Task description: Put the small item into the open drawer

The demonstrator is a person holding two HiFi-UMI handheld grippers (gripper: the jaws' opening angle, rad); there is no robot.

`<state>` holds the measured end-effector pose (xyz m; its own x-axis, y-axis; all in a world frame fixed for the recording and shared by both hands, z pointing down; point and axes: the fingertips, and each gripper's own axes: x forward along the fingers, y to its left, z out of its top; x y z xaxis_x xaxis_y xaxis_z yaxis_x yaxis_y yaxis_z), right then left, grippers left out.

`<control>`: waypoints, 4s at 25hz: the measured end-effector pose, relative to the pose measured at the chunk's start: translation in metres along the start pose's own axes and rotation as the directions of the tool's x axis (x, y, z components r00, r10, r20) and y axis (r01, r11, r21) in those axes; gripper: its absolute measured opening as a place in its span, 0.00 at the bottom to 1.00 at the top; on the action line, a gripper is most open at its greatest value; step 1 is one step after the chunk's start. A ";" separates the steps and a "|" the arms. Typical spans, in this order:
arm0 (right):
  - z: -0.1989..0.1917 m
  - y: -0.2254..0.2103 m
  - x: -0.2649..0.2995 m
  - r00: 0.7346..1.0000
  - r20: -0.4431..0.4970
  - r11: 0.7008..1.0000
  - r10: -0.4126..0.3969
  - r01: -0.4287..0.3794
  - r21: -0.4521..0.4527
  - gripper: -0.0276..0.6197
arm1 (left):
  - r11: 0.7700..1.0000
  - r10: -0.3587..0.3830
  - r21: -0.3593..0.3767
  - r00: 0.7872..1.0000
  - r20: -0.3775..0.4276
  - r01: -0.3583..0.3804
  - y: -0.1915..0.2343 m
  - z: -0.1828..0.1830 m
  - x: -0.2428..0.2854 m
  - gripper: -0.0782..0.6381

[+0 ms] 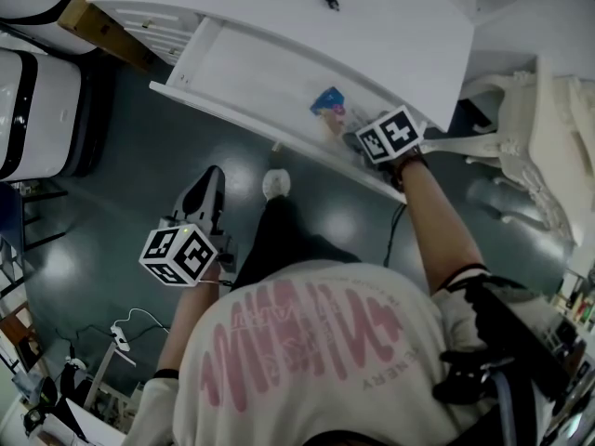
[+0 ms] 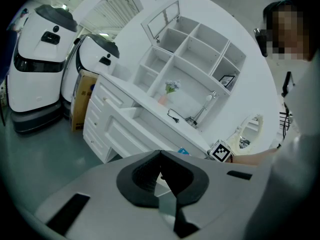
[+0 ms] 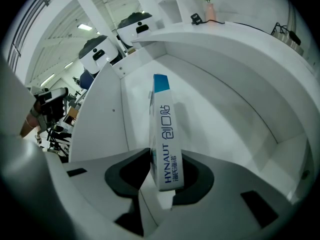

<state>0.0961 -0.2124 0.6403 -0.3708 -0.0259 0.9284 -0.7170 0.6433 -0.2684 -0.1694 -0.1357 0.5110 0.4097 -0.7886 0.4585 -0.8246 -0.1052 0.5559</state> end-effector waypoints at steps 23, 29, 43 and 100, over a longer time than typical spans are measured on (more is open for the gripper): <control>-0.006 -0.016 0.006 0.996 -0.017 0.996 -0.086 0.086 -0.011 0.46 | 1.000 0.011 -0.002 1.000 -0.003 -0.011 -0.003 -0.006 -0.002 0.15; -0.012 -0.018 0.009 0.992 -0.044 0.992 -0.115 0.112 -0.057 0.46 | 1.000 0.015 -0.006 1.000 -0.004 -0.015 -0.002 -0.008 -0.003 0.15; -0.006 -0.025 0.009 0.993 -0.035 0.994 -0.110 0.109 -0.025 0.46 | 0.999 0.028 -0.016 1.000 0.008 -0.027 0.001 -0.007 -0.006 0.15; 0.086 0.012 -0.129 0.916 0.322 0.949 -0.239 0.150 0.278 0.19 | 0.969 -0.233 0.093 0.972 0.043 0.228 -0.070 0.152 0.084 0.15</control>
<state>0.0844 -0.2672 0.4953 -0.3582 -0.4235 0.8321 -0.8998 0.3942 -0.1868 -0.1363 -0.2866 0.4052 0.5734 -0.7677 0.2861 -0.7419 -0.3384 0.5789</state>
